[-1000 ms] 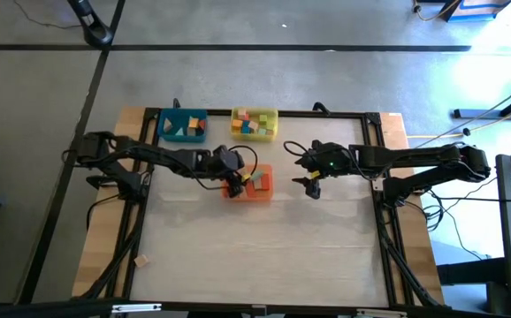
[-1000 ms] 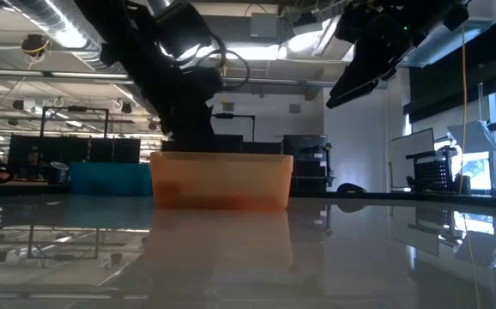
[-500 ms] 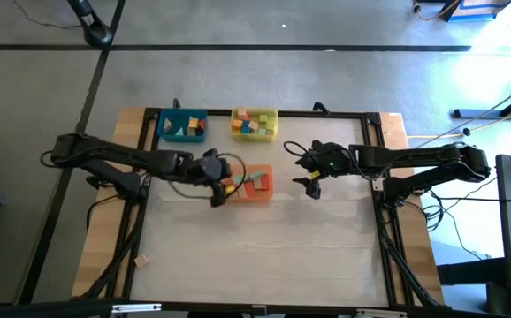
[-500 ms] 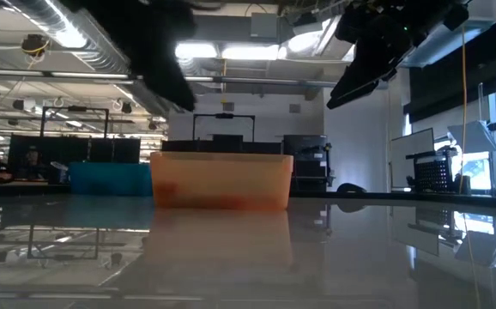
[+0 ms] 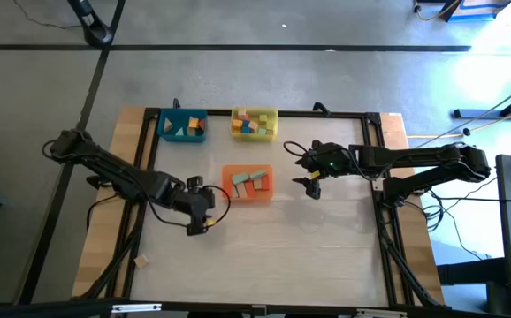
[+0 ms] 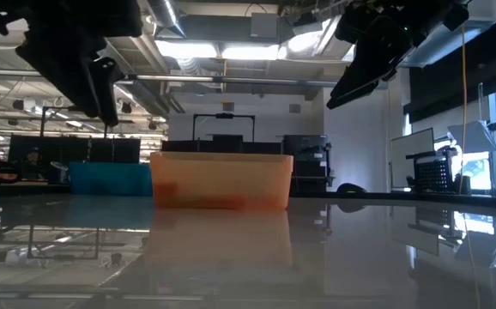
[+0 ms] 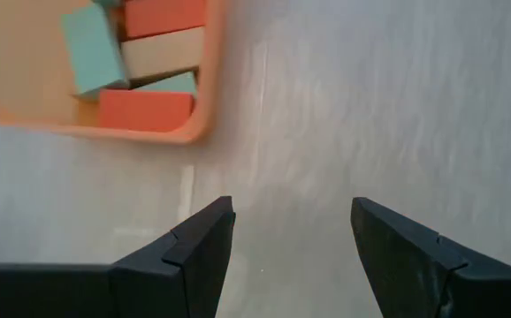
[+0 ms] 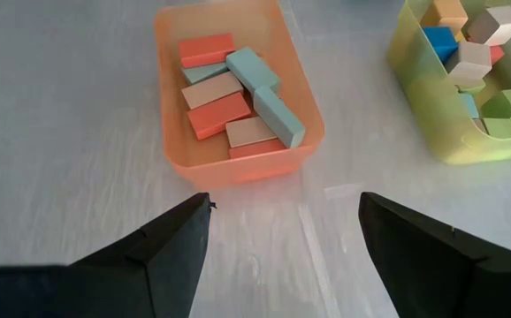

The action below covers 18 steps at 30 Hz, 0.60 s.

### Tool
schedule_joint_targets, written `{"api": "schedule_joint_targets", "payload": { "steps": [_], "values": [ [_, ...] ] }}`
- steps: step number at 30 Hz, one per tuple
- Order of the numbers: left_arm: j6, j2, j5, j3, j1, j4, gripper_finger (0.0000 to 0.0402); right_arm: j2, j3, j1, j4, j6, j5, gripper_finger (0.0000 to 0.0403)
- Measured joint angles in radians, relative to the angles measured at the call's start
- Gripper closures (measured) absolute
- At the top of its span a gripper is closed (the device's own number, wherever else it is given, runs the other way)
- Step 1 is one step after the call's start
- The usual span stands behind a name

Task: Sort blocks by size
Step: Put the light blue rectangle block into the orange bin, then put the brown square block into the yellow bin

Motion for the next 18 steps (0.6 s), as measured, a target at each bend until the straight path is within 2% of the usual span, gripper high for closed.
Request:
{"api": "schedule_joint_targets", "payload": {
  "steps": [6,10,14,18],
  "values": [
    [0.055,0.001,-0.028,-0.019,0.015,0.116,0.0182,0.000,0.000,0.000,0.001,0.000,0.000,0.0114],
    [0.076,0.001,-0.029,-0.019,0.025,0.158,0.0158,0.000,0.000,0.000,0.001,0.000,0.000,0.0114],
    [0.027,0.001,0.031,-0.019,0.018,0.114,0.0128,0.000,0.000,0.000,0.001,0.000,0.000,0.0114],
    [-0.127,0.001,0.128,-0.018,-0.023,-0.020,0.0118,0.000,0.000,0.000,0.001,0.002,0.000,0.0114]
  ]
}}
